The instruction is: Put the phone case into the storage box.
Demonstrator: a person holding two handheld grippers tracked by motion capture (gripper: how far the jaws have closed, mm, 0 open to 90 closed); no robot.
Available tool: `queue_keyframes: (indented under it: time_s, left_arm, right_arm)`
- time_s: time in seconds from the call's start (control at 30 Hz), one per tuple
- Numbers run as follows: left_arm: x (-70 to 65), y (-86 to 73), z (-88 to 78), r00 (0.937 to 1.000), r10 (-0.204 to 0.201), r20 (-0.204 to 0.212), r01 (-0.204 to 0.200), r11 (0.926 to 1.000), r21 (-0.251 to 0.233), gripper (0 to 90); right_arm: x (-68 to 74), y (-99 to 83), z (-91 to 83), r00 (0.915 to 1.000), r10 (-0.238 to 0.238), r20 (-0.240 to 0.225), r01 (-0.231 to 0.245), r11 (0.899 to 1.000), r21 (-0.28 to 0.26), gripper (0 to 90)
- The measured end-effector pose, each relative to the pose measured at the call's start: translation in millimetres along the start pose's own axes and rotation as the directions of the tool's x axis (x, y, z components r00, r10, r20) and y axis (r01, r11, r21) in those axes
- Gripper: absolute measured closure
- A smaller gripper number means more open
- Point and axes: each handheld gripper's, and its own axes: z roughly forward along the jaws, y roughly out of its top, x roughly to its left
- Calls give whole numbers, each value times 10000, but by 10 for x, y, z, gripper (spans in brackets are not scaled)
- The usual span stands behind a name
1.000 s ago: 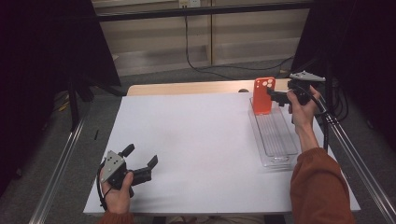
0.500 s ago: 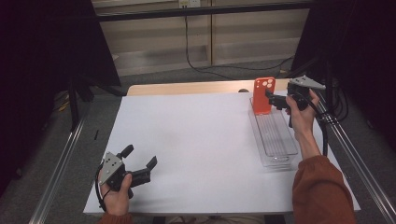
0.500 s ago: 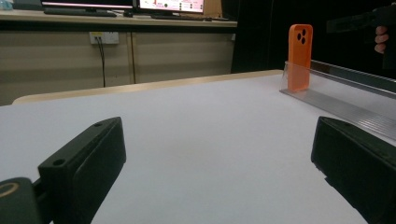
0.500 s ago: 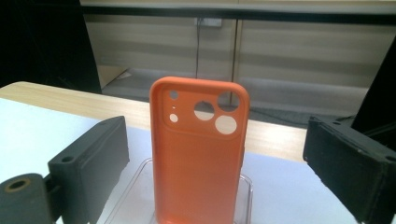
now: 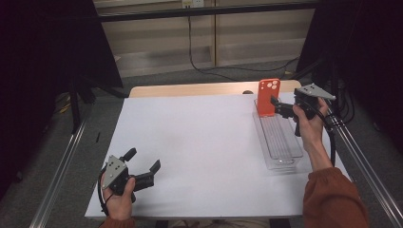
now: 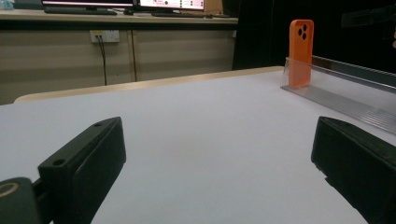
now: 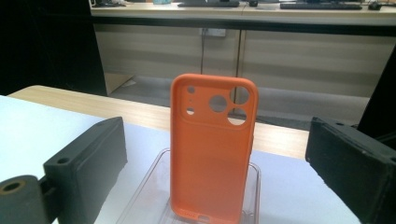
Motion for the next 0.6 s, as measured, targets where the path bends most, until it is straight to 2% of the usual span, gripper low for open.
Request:
queue_keyframes:
  time_s: [0.23,0.37,0.43,0.6]
  left_arm:
    - [5,-5,12,10000,-18,-34,19,10000,21,31]
    - [11,-15,24,9999,-42,-136,44,9999,126,32]
    - [23,-22,23,9999,-169,-18,170,9997,182,31]
    - [17,-28,26,9998,-97,-154,99,9998,175,32]
  right_arm:
    - [44,27,-150,9999,-10,-128,5,9993,-371,3]
    - [49,-2,-237,9999,94,-134,-100,9990,-442,0]
    - [56,-17,-281,10000,3,-82,-7,9988,-493,0]
    - [78,-18,-406,9998,15,-186,-24,9987,-515,0]
